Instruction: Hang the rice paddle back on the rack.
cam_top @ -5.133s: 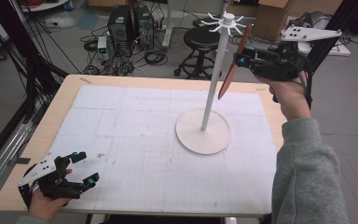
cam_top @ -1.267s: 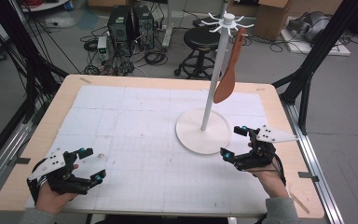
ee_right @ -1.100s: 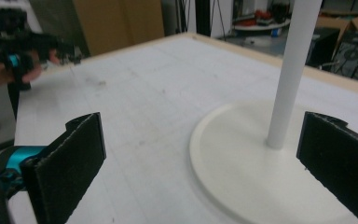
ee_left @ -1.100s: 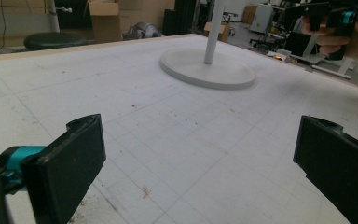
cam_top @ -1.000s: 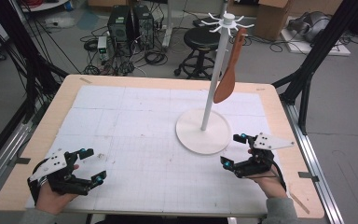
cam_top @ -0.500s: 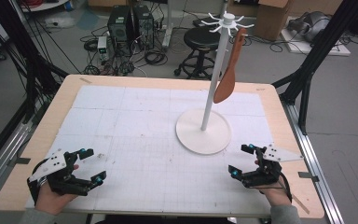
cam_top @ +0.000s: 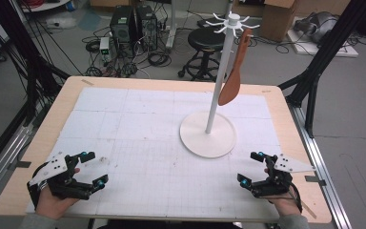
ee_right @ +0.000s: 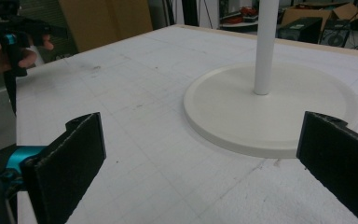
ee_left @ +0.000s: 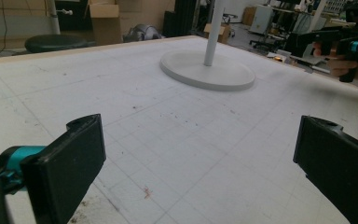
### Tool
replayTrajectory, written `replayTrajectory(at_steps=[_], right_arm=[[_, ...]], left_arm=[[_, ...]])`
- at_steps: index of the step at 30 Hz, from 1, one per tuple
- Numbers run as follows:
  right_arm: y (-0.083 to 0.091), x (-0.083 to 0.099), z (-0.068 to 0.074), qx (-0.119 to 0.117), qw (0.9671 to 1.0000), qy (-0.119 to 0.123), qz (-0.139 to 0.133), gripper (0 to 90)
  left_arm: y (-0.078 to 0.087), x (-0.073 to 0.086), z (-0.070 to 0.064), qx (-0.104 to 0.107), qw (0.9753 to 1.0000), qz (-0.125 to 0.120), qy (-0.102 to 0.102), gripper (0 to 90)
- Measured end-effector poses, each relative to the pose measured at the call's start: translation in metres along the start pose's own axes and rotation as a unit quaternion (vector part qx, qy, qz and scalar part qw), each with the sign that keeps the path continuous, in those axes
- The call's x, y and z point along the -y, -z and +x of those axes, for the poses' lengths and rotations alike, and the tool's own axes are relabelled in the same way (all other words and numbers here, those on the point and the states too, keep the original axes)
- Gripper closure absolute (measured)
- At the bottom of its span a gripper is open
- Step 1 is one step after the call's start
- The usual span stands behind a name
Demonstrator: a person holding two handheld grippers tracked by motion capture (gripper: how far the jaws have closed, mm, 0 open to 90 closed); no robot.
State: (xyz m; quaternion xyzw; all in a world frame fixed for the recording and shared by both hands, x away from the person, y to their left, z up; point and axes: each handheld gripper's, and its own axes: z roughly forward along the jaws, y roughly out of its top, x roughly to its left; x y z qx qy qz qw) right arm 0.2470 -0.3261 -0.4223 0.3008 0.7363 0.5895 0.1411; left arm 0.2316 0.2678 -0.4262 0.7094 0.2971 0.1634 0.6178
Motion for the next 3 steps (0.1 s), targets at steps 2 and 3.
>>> replayTrajectory(at_steps=[2,3], right_arm=[[-0.0015,0.0006,-0.0011,-0.002,1.0000,-0.003,0.001,0.0],[-0.0019,0.0009,-0.0018,-0.002,1.0000,-0.001,0.000,0.0]], left_arm=[[-0.0004,0.0000,0.0009,0.000,1.0000,0.000,0.000,2.6],[-0.0012,0.0000,0.0013,-0.001,1.0000,-0.001,0.002,2.6]])
